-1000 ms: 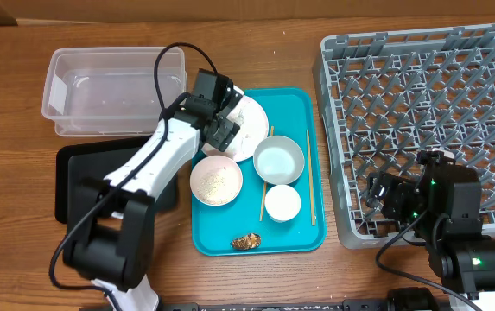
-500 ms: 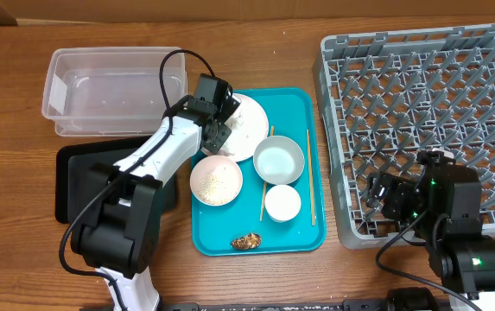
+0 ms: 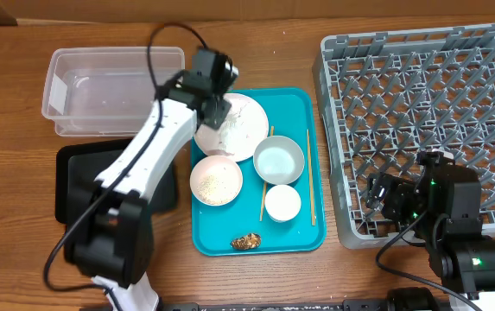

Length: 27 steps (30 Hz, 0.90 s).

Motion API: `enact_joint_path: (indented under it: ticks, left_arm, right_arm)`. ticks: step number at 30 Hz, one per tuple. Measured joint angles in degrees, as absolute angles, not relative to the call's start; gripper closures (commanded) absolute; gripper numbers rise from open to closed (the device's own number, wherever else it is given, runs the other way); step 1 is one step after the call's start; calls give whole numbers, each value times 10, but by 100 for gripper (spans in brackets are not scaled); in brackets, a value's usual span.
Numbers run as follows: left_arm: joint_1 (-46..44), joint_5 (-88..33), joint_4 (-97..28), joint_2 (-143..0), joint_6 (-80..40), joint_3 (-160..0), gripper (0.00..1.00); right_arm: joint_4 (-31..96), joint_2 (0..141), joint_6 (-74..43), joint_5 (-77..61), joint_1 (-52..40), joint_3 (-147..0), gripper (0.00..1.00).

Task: Sort waste into correct bins and load items into the dishwasher
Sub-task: 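Carry the red wrapper with the left gripper into the clear bin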

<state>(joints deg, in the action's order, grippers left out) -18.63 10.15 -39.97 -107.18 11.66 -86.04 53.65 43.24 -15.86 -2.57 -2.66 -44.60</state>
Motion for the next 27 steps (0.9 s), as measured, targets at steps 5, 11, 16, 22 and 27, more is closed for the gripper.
enact_joint_path:
  ticks: [5, 11, 16, 22, 27]
  left_arm:
    - [-152, 102, -397, -1015, 74, -894, 96]
    - [-61, 101, -397, -1005, 10, -897, 66]
    - [-24, 53, -392, -1006, -24, -897, 44]
    - [-46, -44, -392, -1007, -36, -897, 28]
    - [-105, -78, -392, -1022, -41, -897, 20]
  right_arm:
    - [537, 432, -159, -26, -27, -446, 0]
    - [537, 432, -159, -25, -27, -446, 0]
    - [537, 432, -159, -25, -27, -446, 0]
    - [537, 432, -159, -25, -27, -446, 0]
    - [537, 432, -159, -25, -27, -446, 0]
